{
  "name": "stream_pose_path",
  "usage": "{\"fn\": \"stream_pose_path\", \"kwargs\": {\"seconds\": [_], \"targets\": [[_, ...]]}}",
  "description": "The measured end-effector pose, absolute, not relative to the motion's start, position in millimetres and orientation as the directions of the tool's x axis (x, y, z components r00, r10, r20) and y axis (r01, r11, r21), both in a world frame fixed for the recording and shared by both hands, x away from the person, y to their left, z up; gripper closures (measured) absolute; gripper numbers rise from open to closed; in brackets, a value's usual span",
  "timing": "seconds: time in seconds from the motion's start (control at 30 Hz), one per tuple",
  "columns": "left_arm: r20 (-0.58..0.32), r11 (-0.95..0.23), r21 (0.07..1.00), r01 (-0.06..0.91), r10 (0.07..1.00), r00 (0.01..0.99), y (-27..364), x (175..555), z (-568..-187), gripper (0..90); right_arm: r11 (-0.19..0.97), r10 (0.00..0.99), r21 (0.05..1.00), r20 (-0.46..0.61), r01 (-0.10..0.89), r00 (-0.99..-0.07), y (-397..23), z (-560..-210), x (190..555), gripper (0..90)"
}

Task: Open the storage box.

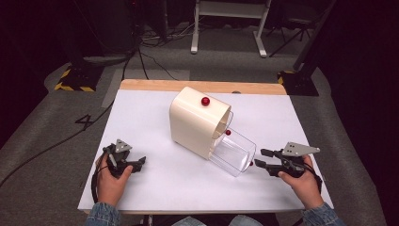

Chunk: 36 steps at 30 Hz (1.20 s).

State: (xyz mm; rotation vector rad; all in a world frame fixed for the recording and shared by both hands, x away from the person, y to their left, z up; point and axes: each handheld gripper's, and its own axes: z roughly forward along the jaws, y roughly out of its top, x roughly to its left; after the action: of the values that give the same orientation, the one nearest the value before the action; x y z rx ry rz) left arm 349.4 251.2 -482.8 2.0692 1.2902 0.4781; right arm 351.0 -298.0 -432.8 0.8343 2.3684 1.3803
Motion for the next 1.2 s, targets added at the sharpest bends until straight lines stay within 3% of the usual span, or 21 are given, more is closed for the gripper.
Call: {"fn": "stream_pose_path", "kwargs": {"seconds": [0.37,1.2], "targets": [[-0.032,-0.305,0.689,0.657,0.893,0.449,251,349,-483,23.2,0.336,0.607,0.886,0.055,0.319,-0.793,-282,-407,359,43.9],[-0.030,-0.309,0.687,0.658,0.892,0.451,251,349,-483,23.2,0.340,0.552,0.901,0.041,0.270,-0.833,-225,-377,394,46.4]]}}
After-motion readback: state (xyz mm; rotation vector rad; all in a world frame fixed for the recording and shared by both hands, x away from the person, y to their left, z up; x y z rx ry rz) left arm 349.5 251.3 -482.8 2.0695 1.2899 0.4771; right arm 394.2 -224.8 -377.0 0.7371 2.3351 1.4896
